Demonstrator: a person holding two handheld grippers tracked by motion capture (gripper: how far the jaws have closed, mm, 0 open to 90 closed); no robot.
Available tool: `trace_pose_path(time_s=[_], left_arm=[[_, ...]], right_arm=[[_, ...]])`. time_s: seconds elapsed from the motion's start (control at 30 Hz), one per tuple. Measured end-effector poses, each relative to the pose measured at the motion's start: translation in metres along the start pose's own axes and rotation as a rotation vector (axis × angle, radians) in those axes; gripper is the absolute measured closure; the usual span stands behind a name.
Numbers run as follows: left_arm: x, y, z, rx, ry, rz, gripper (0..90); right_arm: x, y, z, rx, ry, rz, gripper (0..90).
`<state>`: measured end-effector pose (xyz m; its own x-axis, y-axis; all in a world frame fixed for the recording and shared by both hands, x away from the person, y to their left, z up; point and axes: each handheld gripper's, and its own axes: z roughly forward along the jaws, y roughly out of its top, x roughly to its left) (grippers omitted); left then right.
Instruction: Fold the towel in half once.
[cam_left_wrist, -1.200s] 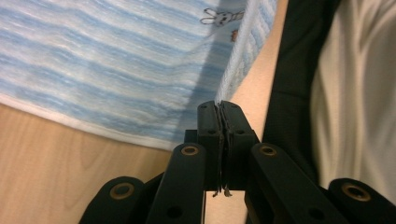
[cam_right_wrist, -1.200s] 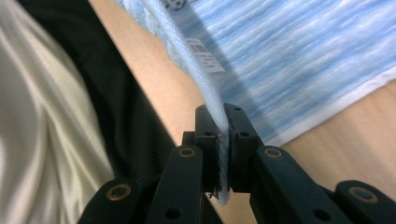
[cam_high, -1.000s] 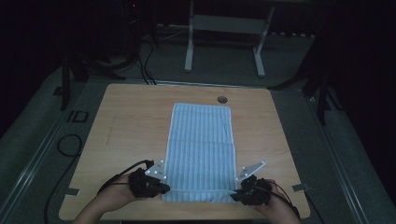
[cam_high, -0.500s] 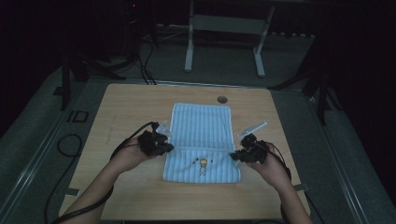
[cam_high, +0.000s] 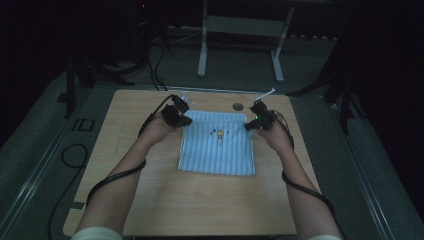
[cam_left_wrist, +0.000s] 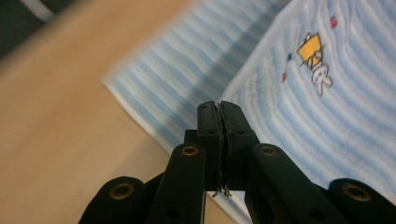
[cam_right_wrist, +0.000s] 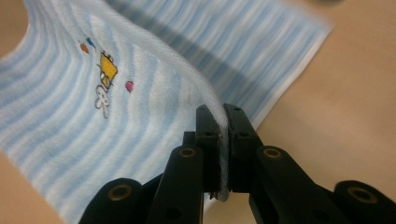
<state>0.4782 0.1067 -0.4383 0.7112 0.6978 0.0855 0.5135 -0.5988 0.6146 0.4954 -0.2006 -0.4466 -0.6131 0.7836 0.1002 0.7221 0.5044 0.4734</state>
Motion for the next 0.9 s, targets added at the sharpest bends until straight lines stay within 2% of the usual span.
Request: trace_pose_path(time_s=[0.03, 0.07, 0.1, 0.13, 0.17, 0.2, 0.23, 0.27, 0.33, 0.4, 0.47, 0.5, 0.57, 0.6, 0.63, 0.67, 0.7, 0.73, 0.77, 0.83, 0.87, 0.9], left_arm=[[0.006, 0.007, 0.003, -0.042, 0.043, -0.019, 87.5], [0.013, 0.013, 0.006, -0.064, 0.092, -0.053, 79.2], [0.019, 0.017, 0.010, -0.061, 0.135, -0.095, 68.5], [0.024, 0.018, 0.013, -0.052, 0.140, -0.144, 59.2], [0.028, 0.017, 0.016, -0.035, 0.124, -0.191, 57.3], [0.028, 0.017, 0.016, -0.035, 0.124, -0.191, 56.8], [0.028, 0.009, 0.021, -0.012, 0.084, -0.200, 56.8], [0.026, 0.004, 0.024, 0.019, 0.062, -0.190, 51.4], [0.021, -0.008, 0.027, 0.051, 0.013, -0.173, 49.8], [0.014, -0.020, 0.027, 0.072, -0.028, -0.186, 49.2], [0.007, -0.032, 0.025, 0.083, -0.066, -0.215, 49.2], [0.003, -0.037, 0.023, 0.098, -0.090, -0.226, 49.2], [-0.008, -0.048, 0.017, 0.093, -0.102, -0.222, 48.5], [-0.014, -0.052, 0.015, 0.097, -0.114, -0.209, 48.4], [-0.020, -0.056, 0.012, 0.081, -0.112, -0.195, 48.3], [-0.020, -0.056, 0.012, 0.081, -0.112, -0.195, 48.5], [-0.032, -0.062, 0.009, 0.071, -0.134, -0.156, 49.6], [-0.037, -0.065, 0.009, 0.067, -0.145, -0.135, 51.3], [-0.043, -0.067, 0.012, 0.076, -0.161, -0.121, 56.4], [-0.053, -0.071, 0.021, 0.111, -0.165, -0.085, 59.2], [-0.056, -0.072, 0.026, 0.137, -0.161, -0.057, 64.8], [-0.059, -0.074, 0.031, 0.147, -0.154, -0.050, 65.9]], right_arm=[[-0.006, 0.010, 0.001, -0.018, -0.023, 0.028, 84.4], [-0.012, 0.018, 0.000, -0.062, -0.055, 0.053, 72.4], [-0.016, 0.025, 0.001, -0.105, -0.070, 0.063, 60.3], [-0.018, 0.030, 0.002, -0.106, -0.106, 0.080, 59.3], [-0.018, 0.032, 0.003, -0.093, -0.135, 0.092, 59.1], [-0.018, 0.032, 0.003, -0.093, -0.135, 0.092, 59.1], [-0.018, 0.032, 0.002, -0.095, -0.140, 0.089, 57.5], [-0.016, 0.028, 0.002, -0.099, -0.139, 0.066, 55.6], [-0.016, 0.020, 0.002, -0.093, -0.137, 0.051, 55.4], [-0.019, 0.009, 0.005, -0.076, -0.114, 0.049, 55.6], [-0.019, -0.003, 0.009, -0.054, -0.111, 0.054, 55.7], [-0.017, -0.010, 0.011, -0.047, -0.090, 0.056, 54.6], [-0.010, -0.026, 0.013, -0.031, -0.064, 0.038, 54.3], [-0.005, -0.034, 0.013, -0.027, -0.056, 0.030, 54.9], [0.000, -0.042, 0.013, -0.033, -0.036, 0.017, 57.1], [0.000, -0.042, 0.013, -0.033, -0.036, 0.017, 57.1], [0.016, -0.057, 0.014, -0.024, -0.016, -0.035, 62.5], [0.021, -0.062, 0.015, -0.024, -0.009, -0.050, 65.7], [0.028, -0.066, 0.017, -0.017, 0.004, -0.065, 68.7], [0.038, -0.074, 0.023, 0.019, 0.012, -0.084, 76.8], [0.042, -0.077, 0.026, 0.029, 0.007, -0.100, 77.3], [0.045, -0.080, 0.030, 0.037, 0.009, -0.100, 77.9]])
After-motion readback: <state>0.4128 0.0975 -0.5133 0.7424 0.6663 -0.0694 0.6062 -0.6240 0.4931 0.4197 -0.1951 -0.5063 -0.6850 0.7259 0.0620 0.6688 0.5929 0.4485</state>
